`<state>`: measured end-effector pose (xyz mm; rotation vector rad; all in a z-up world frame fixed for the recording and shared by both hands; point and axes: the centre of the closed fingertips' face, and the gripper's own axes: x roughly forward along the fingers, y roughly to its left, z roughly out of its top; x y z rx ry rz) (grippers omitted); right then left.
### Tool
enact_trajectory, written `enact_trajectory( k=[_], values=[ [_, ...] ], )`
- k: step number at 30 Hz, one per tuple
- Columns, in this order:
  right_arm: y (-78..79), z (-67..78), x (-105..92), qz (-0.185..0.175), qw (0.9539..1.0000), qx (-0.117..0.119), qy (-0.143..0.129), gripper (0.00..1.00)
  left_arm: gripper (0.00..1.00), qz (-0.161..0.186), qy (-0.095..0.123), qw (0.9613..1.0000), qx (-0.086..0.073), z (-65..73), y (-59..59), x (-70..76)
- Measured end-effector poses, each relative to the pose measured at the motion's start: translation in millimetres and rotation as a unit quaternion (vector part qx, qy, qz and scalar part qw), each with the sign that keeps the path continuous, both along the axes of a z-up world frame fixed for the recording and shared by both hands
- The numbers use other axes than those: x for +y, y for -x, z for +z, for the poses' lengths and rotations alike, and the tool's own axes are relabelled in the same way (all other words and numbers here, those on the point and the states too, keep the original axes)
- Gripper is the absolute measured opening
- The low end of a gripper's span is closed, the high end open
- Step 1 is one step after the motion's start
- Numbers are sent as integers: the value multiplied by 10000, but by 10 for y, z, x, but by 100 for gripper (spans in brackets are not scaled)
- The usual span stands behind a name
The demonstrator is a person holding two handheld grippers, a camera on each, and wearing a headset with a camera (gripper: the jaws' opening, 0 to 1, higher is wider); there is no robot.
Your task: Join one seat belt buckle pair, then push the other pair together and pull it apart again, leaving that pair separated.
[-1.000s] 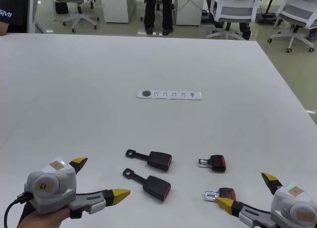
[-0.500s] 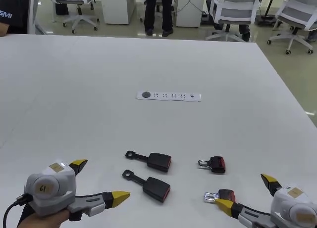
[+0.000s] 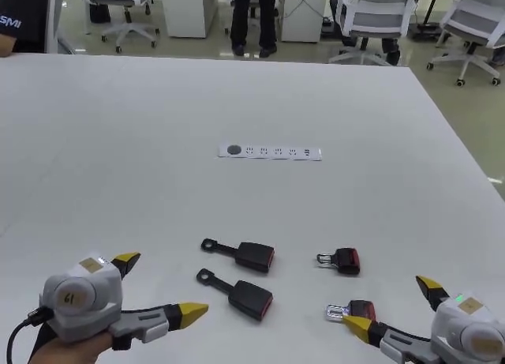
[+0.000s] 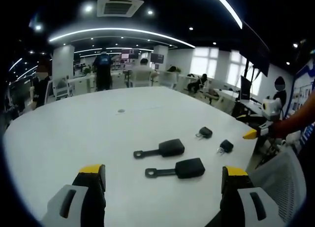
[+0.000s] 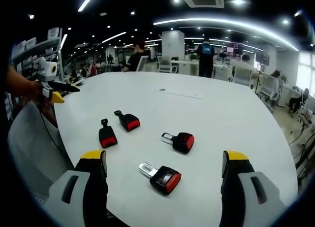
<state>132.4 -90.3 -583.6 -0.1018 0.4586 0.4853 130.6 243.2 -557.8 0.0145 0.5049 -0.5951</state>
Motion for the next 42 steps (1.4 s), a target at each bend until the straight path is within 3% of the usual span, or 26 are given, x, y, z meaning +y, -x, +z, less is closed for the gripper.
enact_trajectory(
  k=[30, 34, 42],
  values=[
    [26, -17, 9, 49, 10000, 52, 47, 98, 100, -33, -29, 10000, 44, -50, 42, -13],
    [31, -31, 20, 72, 9999, 75, 60, 98, 100, -88, -39, 10000, -17, -34, 44, -29],
    [35, -21, 42, 123, 9998, 91, 88, 97, 100, -142, -45, 9999, 42, -80, 51, -30]
  ],
)
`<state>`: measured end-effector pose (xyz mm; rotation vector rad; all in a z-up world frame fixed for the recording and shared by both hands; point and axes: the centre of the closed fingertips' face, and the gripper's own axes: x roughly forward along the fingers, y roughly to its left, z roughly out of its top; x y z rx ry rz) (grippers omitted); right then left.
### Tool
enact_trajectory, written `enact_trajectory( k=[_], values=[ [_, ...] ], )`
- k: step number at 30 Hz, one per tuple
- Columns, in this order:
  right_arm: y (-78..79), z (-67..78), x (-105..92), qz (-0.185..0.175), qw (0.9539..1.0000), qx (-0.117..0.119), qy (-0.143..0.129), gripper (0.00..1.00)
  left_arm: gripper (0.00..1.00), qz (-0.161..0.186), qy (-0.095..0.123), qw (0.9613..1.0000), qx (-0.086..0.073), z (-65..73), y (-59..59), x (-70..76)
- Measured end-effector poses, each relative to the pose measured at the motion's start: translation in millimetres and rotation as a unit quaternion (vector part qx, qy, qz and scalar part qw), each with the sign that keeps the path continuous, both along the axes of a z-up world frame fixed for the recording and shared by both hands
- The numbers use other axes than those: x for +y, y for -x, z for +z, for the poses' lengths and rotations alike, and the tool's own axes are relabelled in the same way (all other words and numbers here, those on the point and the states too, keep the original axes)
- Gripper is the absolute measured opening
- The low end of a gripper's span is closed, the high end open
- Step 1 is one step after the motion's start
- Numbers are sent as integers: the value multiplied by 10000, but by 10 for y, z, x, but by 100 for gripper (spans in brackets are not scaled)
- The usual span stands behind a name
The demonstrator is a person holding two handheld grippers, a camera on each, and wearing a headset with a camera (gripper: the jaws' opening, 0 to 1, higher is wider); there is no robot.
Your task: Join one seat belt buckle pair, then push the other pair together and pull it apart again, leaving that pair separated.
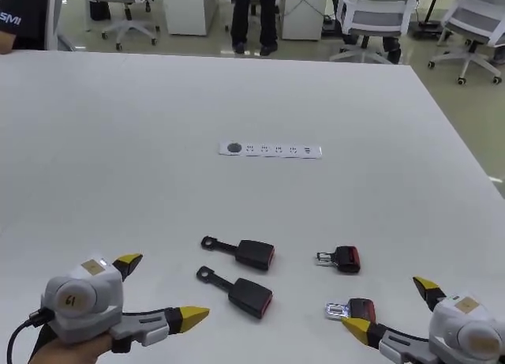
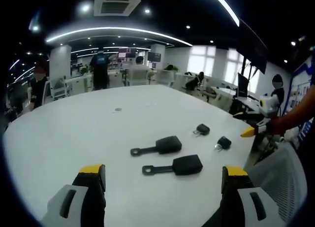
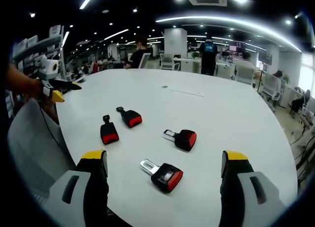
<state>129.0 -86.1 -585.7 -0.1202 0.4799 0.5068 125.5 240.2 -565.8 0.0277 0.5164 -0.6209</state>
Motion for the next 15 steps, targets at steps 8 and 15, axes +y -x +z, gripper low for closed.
enact_trajectory(
  k=[8, 15],
  values=[
    [-40, -58, -10, 72, 10000, 57, 24, 97, 100, -82, -15, 10000, 24, 7, -3, -46],
    [-89, -122, -27, 165, 9997, 125, 156, 95, 100, -196, -65, 9998, 69, -10, -50, -140]
  ],
)
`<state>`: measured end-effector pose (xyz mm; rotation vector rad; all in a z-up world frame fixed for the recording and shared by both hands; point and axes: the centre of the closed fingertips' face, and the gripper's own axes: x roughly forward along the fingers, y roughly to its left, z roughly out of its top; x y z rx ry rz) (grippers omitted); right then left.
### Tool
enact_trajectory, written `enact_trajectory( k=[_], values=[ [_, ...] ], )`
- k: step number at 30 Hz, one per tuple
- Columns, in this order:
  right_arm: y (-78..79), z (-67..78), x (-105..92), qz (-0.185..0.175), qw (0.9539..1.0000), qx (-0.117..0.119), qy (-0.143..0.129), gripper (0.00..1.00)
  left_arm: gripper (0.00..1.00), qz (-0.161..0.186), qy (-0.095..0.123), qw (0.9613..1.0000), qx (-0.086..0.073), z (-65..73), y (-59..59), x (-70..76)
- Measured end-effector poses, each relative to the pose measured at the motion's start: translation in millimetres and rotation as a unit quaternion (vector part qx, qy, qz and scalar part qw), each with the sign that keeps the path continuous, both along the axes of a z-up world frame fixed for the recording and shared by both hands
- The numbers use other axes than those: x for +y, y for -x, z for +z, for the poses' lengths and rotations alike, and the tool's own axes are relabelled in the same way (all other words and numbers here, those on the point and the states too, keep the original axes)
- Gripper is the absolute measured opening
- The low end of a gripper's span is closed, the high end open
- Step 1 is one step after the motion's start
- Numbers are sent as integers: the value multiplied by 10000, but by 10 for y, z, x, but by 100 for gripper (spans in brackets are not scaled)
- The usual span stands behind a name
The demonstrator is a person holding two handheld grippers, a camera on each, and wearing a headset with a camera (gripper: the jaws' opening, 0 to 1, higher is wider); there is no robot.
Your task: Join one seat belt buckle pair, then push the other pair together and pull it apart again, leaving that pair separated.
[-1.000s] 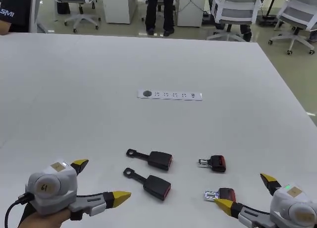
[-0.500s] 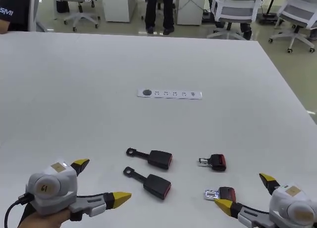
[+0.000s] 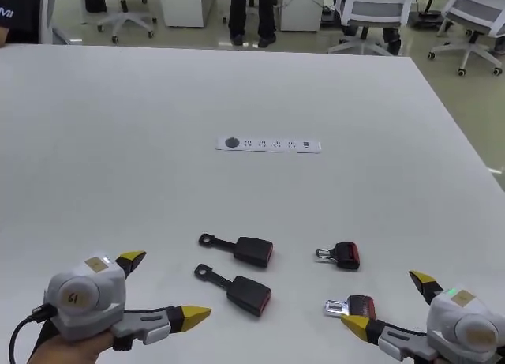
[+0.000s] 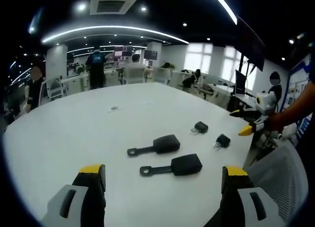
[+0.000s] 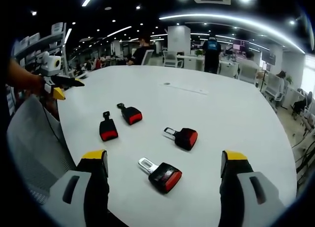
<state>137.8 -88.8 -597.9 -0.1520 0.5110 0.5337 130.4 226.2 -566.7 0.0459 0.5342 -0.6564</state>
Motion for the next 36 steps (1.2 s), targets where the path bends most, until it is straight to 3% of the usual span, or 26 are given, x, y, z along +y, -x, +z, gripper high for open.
enact_trajectory(
  k=[16, 23, 25, 32, 36],
  values=[
    [-80, -135, 97, 310, 9992, 239, 46, 91, 98, -480, -154, 9986, 133, -143, -68, -216],
    [-73, -221, 159, 683, 9968, 394, 162, 89, 96, -723, -259, 9968, 200, -230, -95, -326],
    [-70, -271, 156, 791, 9953, 543, 141, 86, 96, -802, -294, 9961, 227, -278, -104, -349],
    [-53, -368, 159, 1098, 9910, 737, 228, 85, 90, -1071, -336, 9932, 323, -370, -131, -473],
    [-39, -409, 169, 1284, 9876, 846, 306, 85, 87, -1394, -545, 9881, 365, -447, -118, -540]
  ],
)
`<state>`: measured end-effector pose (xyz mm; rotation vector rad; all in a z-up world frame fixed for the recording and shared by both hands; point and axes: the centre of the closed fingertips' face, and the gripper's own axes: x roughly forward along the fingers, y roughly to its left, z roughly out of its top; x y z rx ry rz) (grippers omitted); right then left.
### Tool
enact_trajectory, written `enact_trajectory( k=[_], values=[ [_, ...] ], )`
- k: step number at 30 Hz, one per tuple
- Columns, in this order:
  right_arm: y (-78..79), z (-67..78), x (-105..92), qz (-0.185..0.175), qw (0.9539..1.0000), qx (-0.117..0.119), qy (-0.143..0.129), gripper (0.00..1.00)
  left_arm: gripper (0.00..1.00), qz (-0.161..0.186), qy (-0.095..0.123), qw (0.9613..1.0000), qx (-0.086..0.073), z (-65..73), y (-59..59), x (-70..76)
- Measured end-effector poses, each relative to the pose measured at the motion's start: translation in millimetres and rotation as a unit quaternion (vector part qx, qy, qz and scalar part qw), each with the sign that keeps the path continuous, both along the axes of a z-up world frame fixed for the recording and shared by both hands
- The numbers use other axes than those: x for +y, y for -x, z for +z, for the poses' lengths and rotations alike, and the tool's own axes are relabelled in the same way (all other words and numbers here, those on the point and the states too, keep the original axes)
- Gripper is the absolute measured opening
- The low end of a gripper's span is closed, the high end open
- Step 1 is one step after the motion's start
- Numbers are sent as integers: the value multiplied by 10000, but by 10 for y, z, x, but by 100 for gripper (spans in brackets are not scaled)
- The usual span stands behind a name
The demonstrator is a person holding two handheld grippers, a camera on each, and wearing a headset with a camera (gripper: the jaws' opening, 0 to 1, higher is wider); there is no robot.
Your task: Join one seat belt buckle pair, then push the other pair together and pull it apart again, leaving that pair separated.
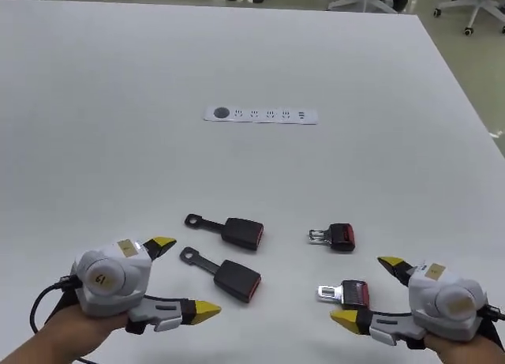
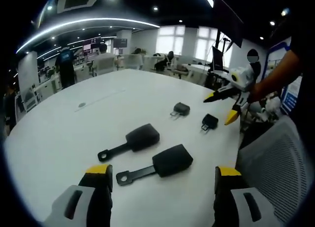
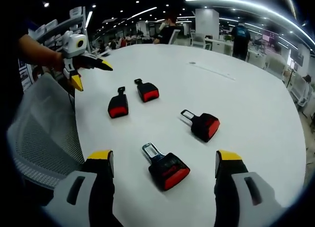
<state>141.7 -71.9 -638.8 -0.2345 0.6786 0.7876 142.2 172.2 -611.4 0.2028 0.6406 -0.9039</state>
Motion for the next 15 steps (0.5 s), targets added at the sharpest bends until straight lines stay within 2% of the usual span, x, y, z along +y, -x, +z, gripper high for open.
enact_trajectory(
  k=[7, 9, 10, 15],
  values=[
    [-47, -79, -27, 260, 9994, 217, 39, 83, 86, -268, -104, 9996, 48, -89, -69, -50],
    [-46, -114, -14, 333, 9990, 279, 79, 82, 84, -404, -150, 9991, 11, -128, -95, -48],
    [-43, -129, -7, 390, 9987, 319, 86, 83, 83, -454, -173, 9988, 25, -117, -101, -115],
    [-70, -181, -17, 546, 9976, 418, 118, 82, 80, -740, -312, 9968, 56, -155, -120, -207]
  ],
)
